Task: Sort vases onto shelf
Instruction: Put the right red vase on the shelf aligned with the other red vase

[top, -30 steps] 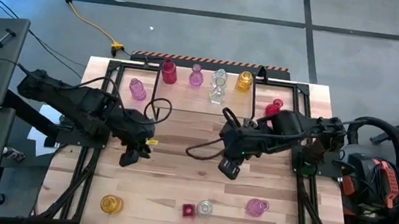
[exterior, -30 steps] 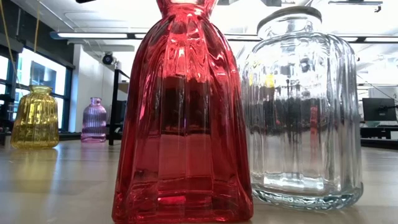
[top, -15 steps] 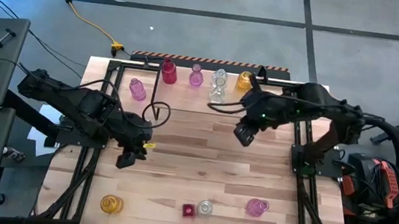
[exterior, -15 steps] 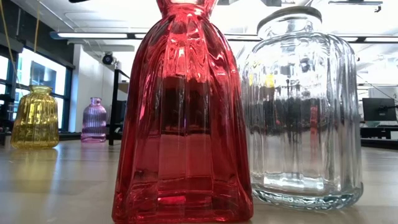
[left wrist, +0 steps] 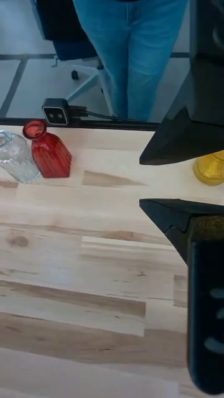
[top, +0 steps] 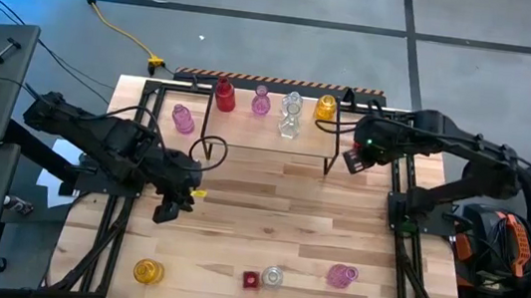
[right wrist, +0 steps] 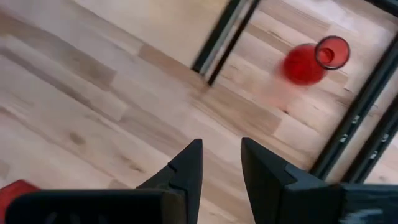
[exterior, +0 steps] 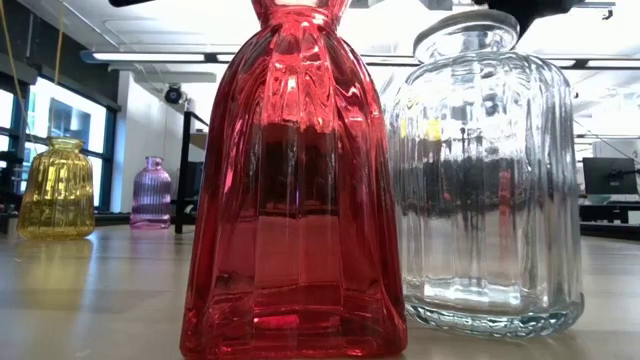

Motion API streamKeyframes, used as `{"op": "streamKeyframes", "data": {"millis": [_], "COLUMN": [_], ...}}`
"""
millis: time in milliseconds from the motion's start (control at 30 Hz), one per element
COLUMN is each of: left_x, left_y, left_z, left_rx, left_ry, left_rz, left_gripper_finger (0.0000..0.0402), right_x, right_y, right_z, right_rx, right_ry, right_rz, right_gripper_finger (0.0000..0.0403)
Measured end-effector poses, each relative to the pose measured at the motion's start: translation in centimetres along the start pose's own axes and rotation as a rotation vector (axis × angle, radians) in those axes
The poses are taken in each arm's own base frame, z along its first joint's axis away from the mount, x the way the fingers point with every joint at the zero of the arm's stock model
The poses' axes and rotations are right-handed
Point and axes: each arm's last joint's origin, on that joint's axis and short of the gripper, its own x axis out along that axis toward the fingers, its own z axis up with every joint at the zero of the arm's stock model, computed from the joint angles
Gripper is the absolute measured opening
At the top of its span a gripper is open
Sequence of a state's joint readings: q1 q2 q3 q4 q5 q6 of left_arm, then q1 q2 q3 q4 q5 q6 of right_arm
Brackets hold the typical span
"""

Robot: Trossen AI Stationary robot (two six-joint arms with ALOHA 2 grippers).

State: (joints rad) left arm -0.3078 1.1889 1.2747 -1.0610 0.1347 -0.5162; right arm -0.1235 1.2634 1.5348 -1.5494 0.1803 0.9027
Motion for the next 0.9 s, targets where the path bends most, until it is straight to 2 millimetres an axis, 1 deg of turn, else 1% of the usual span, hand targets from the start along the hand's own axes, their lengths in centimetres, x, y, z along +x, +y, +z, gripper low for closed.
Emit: {"op": "streamKeyframes", "data": {"millis": [133,267,400,567,700,900], "left_x": [0.0,0.0,0.0,0.0,-0.1,-0.3], "left_y": [0.1,0.2,0.2,0.3,0.7,1.8], "left_z": [0.1,0.1,0.1,0.2,0.4,1.0], "left_rx": [0.012,0.045,0.097,0.162,0.174,0.149], "left_ry": [-0.016,-0.033,-0.032,-0.031,-0.037,-0.055], "left_rz": [0.029,0.061,0.064,0.067,0.079,0.109], "left_gripper_finger": [0.009,0.009,0.009,0.009,0.009,0.009], "right_x": [1.5,3.5,5.2,6.3,7.0,8.4], "right_y": [-1.1,-2.2,-3.5,-5.0,-6.4,-8.3], "right_z": [0.2,1.0,2.1,3.3,4.0,4.6], "right_rx": [-0.022,-0.025,0.017,0.087,0.153,0.191], "right_ry": [0.012,0.034,0.05,0.056,0.057,0.078], "right_rz": [-0.04,-0.096,-0.102,-0.091,-0.102,-0.103], "right_gripper_finger": [0.0092,0.0093,0.0102,0.0112,0.0113,0.0113]}}
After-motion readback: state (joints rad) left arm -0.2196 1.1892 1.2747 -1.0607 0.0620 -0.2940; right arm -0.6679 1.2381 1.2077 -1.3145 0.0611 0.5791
